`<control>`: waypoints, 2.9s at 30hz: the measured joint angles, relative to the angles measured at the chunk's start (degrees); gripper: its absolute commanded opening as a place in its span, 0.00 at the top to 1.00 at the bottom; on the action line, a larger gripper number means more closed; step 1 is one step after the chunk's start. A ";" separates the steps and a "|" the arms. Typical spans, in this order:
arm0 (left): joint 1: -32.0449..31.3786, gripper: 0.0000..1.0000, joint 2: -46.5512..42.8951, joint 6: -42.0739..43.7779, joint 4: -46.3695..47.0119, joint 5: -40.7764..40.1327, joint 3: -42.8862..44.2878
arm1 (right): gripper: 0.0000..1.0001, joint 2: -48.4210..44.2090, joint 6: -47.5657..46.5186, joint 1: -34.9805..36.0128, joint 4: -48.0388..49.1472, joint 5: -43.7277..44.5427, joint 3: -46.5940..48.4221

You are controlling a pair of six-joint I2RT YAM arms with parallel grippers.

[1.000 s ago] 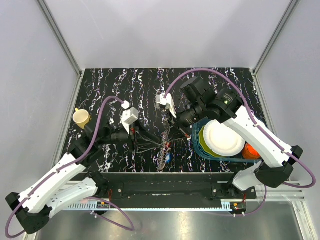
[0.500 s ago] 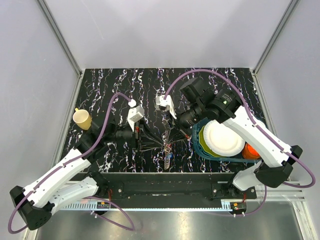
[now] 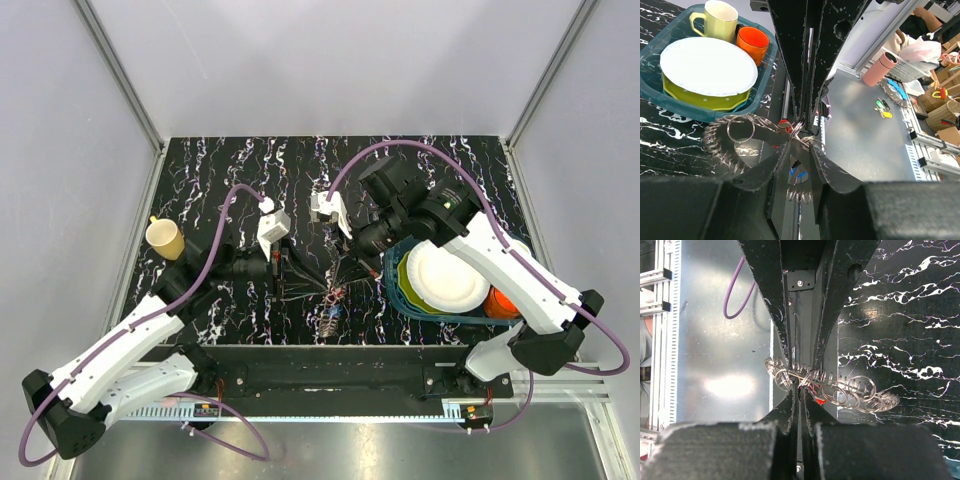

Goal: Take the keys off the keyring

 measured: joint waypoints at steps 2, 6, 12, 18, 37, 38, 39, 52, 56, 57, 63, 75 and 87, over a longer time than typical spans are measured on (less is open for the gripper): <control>0.20 0.70 0.00 0.59 -0.24 0.02 0.00 | 1.00 0.04 0.00 -0.02 0.13 0.22 0.00; 0.46 0.68 -0.22 2.36 -1.75 -0.31 0.02 | 1.00 0.20 0.04 -0.02 0.52 0.59 -0.04; 0.92 0.67 -0.83 6.47 -7.04 -1.95 0.44 | 1.00 0.37 0.07 -0.02 1.64 1.57 -0.22; 1.16 0.68 -1.42 7.39 -8.15 -1.95 0.83 | 1.00 0.83 0.07 -0.02 1.77 1.42 -0.24; 1.55 1.00 0.57 2.71 -0.44 2.67 0.83 | 1.00 1.18 0.11 -0.02 3.91 -1.97 -1.79; 1.62 1.00 0.59 2.71 -0.46 2.86 0.83 | 1.00 1.18 0.13 -0.02 3.91 -2.12 -1.86; 1.62 1.00 0.59 2.69 -0.46 3.06 0.83 | 1.00 1.18 0.13 -0.02 3.91 -2.21 -1.88; 1.88 1.00 -3.10 -0.31 6.43 -0.72 -4.83 | 0.43 -4.92 9.33 0.00 17.81 6.08 -9.55; 1.99 1.00 -4.98 -2.43 12.39 -4.35 -6.95 | 0.38 -15.87 14.64 -0.02 32.79 13.07 -21.49; 2.03 1.00 -5.42 -2.93 13.97 -5.05 -7.48 | 0.37 -18.45 15.45 -0.02 35.74 14.40 -24.13; 2.05 1.00 -8.02 -7.54 29.57 -9.49 -12.59 | 0.35 -32.37 20.13 -0.02 58.69 21.55 -40.89; 2.10 1.00 -10.73 -14.64 56.63 -19.28 -19.32 | 0.35 -31.63 20.50 -0.02 77.18 22.05 -50.25; 2.10 1.00 -7.10 -21.16 70.75 -22.05 -22.16 | 0.30 -27.91 18.91 -0.02 85.29 14.75 -49.46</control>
